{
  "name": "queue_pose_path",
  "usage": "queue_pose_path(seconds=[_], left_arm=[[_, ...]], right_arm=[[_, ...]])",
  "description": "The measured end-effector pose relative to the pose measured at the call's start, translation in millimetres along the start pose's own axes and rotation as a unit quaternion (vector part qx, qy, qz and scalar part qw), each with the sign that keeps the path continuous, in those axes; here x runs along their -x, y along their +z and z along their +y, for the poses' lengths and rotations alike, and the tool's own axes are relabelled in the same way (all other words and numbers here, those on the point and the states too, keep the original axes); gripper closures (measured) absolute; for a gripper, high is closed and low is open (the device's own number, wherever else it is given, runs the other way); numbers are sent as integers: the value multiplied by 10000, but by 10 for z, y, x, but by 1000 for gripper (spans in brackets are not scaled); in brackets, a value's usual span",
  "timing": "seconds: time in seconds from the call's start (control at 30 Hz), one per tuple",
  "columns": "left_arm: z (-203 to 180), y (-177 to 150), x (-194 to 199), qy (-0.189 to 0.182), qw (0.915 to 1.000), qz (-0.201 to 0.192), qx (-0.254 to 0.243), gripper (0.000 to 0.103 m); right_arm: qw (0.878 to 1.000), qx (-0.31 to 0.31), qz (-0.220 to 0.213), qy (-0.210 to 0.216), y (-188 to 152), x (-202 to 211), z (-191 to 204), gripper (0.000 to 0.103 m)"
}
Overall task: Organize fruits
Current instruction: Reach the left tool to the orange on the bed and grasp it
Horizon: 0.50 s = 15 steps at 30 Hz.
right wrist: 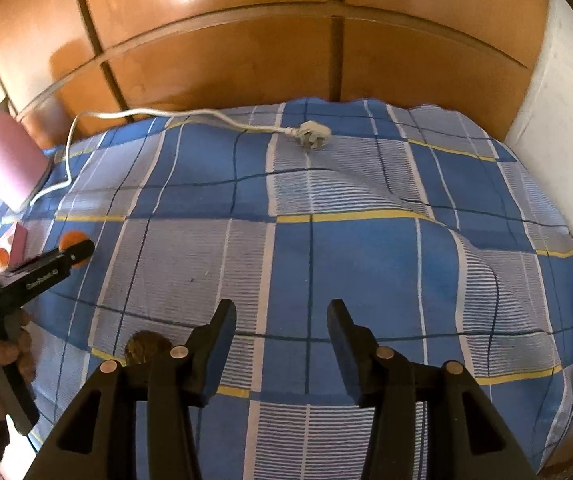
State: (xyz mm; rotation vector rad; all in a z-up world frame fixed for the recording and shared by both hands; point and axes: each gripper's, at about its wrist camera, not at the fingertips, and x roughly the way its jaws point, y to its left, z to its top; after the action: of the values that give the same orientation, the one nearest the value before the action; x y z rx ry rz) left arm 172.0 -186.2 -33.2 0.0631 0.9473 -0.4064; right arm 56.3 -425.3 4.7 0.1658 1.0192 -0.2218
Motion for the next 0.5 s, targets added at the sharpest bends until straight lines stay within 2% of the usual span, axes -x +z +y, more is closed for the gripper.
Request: queue_pose_path(seconds=[0.1,0.27,0.5], left_arm=[[-69,-206,224,-109,9997,-116,-200,64],[-86,-494,427,-93,9997,-144,-173,64],[-76,-821,648,104,9996,-227,-110,64]], right_arm=[[9995,279,123,18,-34,-40,108,55],[9983,526,251,-43,-84,-99,206,55],[9994,61,246,-238,-58,-115,9,55]])
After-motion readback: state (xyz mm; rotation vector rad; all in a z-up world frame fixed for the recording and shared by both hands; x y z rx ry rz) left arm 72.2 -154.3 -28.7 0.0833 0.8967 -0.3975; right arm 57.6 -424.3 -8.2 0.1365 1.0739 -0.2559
